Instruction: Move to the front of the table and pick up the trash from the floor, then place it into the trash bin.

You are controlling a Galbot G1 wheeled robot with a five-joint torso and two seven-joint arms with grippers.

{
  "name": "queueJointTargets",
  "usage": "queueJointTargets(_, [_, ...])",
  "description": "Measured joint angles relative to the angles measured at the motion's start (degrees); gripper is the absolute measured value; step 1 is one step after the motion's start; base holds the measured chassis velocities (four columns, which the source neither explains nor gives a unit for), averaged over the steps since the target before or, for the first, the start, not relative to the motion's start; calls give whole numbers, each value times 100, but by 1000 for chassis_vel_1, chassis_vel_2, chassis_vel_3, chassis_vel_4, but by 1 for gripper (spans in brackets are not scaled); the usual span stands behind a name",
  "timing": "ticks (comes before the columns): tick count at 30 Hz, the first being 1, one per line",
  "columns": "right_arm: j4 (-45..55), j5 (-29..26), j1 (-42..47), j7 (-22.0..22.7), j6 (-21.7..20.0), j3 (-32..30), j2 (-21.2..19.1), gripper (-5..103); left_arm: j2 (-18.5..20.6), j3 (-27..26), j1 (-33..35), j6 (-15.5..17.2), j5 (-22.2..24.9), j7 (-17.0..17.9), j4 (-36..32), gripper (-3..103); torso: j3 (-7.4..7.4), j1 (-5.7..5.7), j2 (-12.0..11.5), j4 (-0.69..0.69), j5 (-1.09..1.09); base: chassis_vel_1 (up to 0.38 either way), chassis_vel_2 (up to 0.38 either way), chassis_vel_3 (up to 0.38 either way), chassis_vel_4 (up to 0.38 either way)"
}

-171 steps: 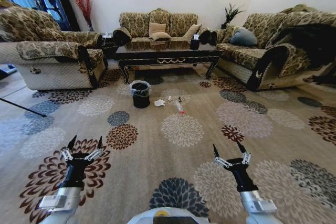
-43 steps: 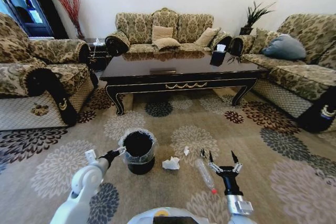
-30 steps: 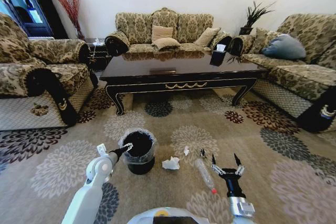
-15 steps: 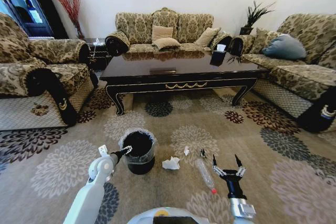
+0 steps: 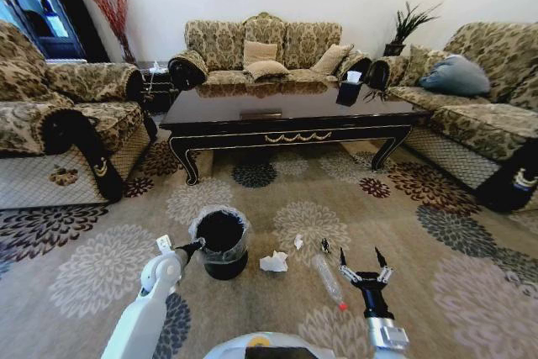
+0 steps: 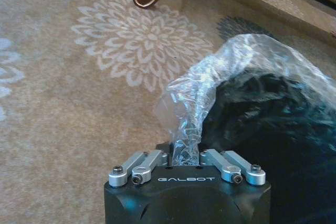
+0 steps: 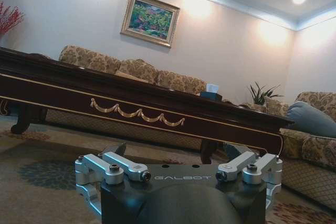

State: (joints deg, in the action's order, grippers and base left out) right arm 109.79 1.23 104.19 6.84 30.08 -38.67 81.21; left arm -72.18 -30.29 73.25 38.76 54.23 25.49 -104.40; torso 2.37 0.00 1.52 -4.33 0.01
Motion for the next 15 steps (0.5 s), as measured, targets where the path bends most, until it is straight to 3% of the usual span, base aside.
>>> queueJointTargets(7, [-19,-3,-32,179,-26,23,-11,100,142,-198,254,66,-189,94,-145,3,0,0,0,2,-1,0,0,0,0])
queueJointTargets(10, [-66,-163,-87,245,-157,80,-47,100,300,-343,475,137,-224,94,-359,2,1,0,0,-4,-10,0,0,0,0])
queueJointTargets(12, [-114,-365,-140,254,-324,174,-106,100,485,-586,676,165,-236,131,-630,2,1,0,0,1,0,0,0,0,0])
queueJointTargets(15, [-181,-524,-193,226,-501,258,-190,100,635,-829,857,193,-189,146,-897,2,1,0,0,4,-4,0,0,0,0])
